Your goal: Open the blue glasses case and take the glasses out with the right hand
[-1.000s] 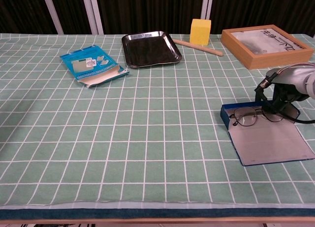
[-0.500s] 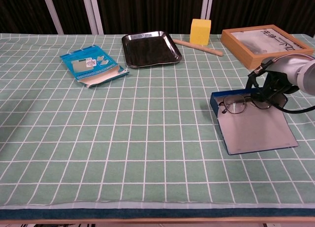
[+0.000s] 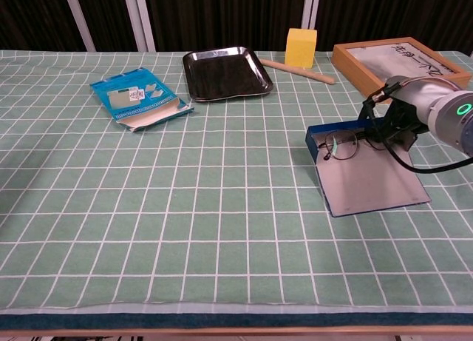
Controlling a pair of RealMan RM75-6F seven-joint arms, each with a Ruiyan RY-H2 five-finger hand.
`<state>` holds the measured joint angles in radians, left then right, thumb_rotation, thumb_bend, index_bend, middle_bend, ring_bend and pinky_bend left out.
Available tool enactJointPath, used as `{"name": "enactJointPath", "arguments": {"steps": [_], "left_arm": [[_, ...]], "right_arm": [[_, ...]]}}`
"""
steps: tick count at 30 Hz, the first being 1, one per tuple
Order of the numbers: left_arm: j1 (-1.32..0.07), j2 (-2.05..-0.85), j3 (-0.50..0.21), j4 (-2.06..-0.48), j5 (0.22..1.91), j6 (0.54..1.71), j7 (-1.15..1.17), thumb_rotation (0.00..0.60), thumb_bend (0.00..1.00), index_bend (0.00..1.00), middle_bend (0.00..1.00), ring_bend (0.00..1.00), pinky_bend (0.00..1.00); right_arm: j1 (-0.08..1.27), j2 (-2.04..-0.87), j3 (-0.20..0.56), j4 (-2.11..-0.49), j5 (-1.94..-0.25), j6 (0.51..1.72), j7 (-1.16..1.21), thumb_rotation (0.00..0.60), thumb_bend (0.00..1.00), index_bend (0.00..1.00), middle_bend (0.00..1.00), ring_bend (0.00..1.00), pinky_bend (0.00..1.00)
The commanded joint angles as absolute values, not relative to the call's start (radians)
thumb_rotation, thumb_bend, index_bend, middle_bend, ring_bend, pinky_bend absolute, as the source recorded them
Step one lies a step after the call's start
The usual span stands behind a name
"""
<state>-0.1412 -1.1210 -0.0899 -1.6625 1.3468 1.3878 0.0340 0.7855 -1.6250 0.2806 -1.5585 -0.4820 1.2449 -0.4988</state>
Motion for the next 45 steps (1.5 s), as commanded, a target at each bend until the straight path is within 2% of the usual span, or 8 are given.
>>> {"name": "enactJointPath", "arguments": {"steps": [1,27,45], "left_arm": [[-0.141,-1.121,-0.09,-1.663,1.346,1.387,0.034,0.6,0.0,0.0,0.0,0.0,0.0],[-0.142,-1.122,-0.094,-1.659,1.341,1.387,0.029,0.6,0.0,0.0,0.0,0.0,0.0],[-0.142,-1.121,-0.095,-1.659,1.339,1.387,0.028,0.6,0.0,0.0,0.0,0.0,0.0]], "right_arm": [[0.784,-1.649,0.296,-1.536,-0.499,1.262,-0.493,0.6,0.56,0.5,1.0,1.0,1.0],[0.737,-1.784,0.369,-1.402,-0.607,1.324,-0.439,0.6,0.55,0.5,1.0,1.0,1.0],[0.731,-1.814,0.426,-1.358,-0.642,1.29,-0.443,0.6,0.55,0.5,1.0,1.0,1.0]]}}
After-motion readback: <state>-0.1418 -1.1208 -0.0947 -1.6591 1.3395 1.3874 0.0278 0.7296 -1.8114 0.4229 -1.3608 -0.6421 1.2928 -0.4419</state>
